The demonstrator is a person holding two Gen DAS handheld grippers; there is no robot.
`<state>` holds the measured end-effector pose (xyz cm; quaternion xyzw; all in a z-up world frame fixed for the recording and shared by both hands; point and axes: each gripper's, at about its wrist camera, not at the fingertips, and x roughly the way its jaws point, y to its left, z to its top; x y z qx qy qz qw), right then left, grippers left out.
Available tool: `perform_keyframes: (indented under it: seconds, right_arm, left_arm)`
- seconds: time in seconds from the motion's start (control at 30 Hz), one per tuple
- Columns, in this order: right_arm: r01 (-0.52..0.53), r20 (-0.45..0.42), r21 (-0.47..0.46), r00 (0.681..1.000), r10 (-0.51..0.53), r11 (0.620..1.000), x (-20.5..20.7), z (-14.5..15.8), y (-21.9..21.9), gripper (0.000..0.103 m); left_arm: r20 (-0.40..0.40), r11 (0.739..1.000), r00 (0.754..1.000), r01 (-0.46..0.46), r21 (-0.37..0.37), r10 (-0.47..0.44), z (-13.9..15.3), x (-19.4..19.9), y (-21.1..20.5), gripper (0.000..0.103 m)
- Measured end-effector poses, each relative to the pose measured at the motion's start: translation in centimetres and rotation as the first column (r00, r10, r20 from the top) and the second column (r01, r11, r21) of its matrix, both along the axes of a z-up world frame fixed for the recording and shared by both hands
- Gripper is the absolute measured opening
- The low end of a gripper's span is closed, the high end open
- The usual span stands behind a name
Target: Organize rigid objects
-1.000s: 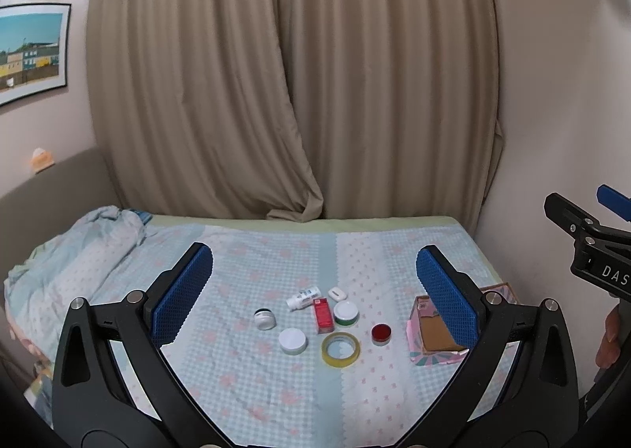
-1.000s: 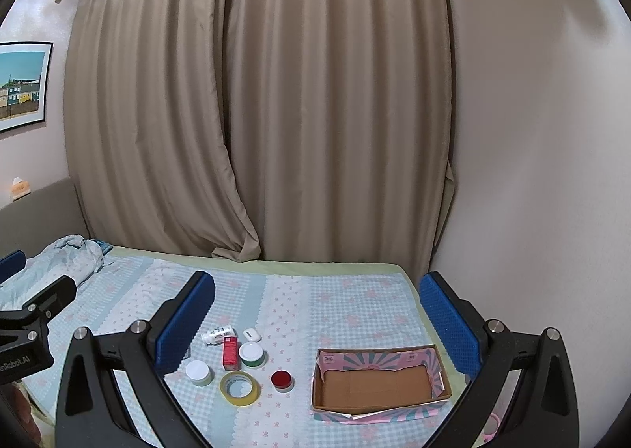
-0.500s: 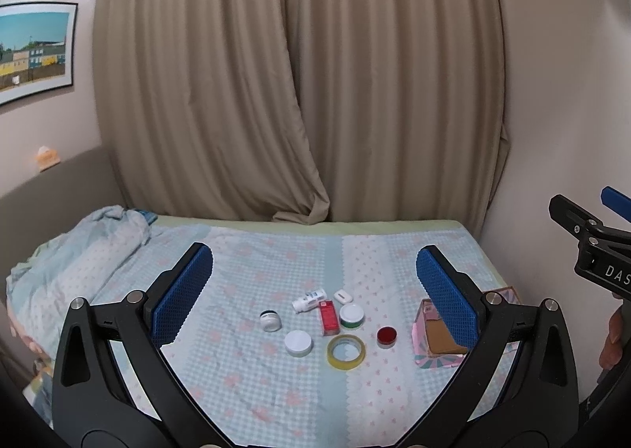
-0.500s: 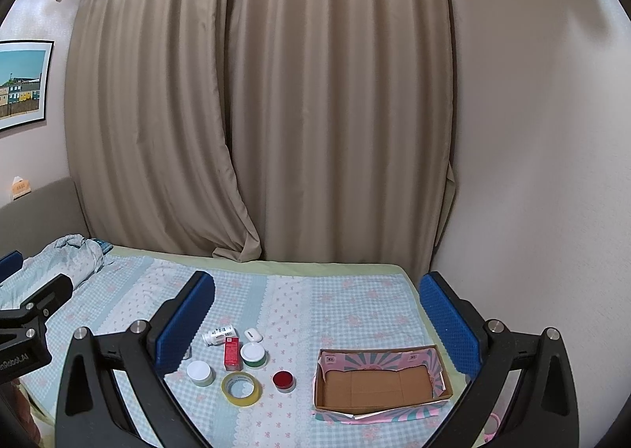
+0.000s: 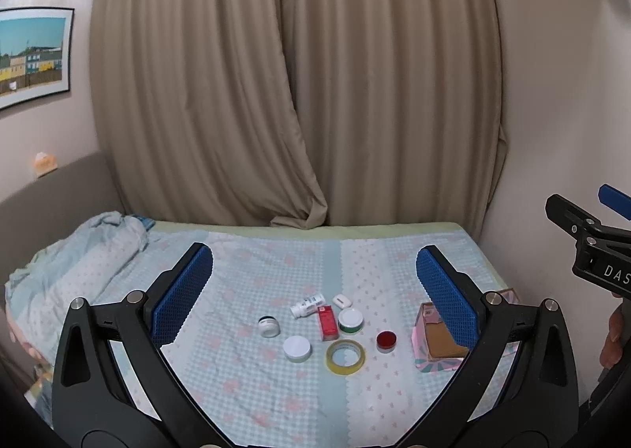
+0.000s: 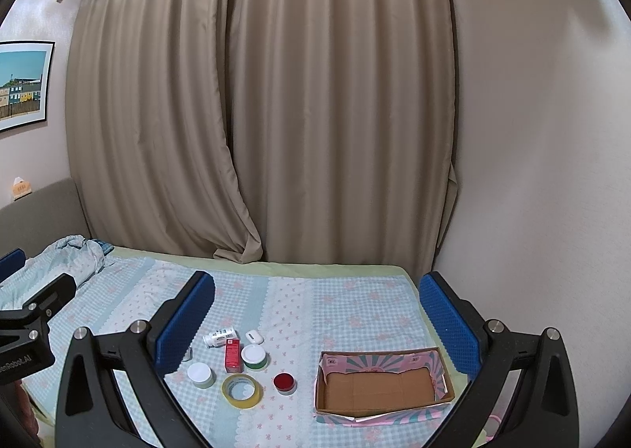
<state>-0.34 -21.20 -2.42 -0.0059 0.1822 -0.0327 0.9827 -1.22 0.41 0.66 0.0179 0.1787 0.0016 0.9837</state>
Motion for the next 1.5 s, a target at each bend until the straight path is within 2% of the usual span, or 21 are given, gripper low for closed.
perform_keyframes:
  seconds: [0.9, 1.23, 1.5]
  right_arm:
    - [0.003, -0.002, 0.002, 1.000, -0.003, 1.000, 0.6, 0.0, -0.6, 0.103]
    - [-0.010, -0.005, 0.001, 1.000, 0.010, 1.000, 0.7, -0.2, -0.8, 0.103]
    - [-0.064, -0.013, -0.007, 0.998, 0.064, 0.998, 1.5, -1.1, 0.4, 0.103]
  left_arm:
    - [-0.014, 1.000, 1.000, 0.017, -0.010, -0.017, -0.2, 0.2, -0.2, 0.103]
    - [-0.023, 1.000, 1.000, -0.006, -0.022, 0.005, -0.3, 0.3, 0.2, 0.103]
    - [-0.081, 0.997, 0.995, -0.068, -0.043, 0.064, -1.7, 1.4, 2.0, 0.103]
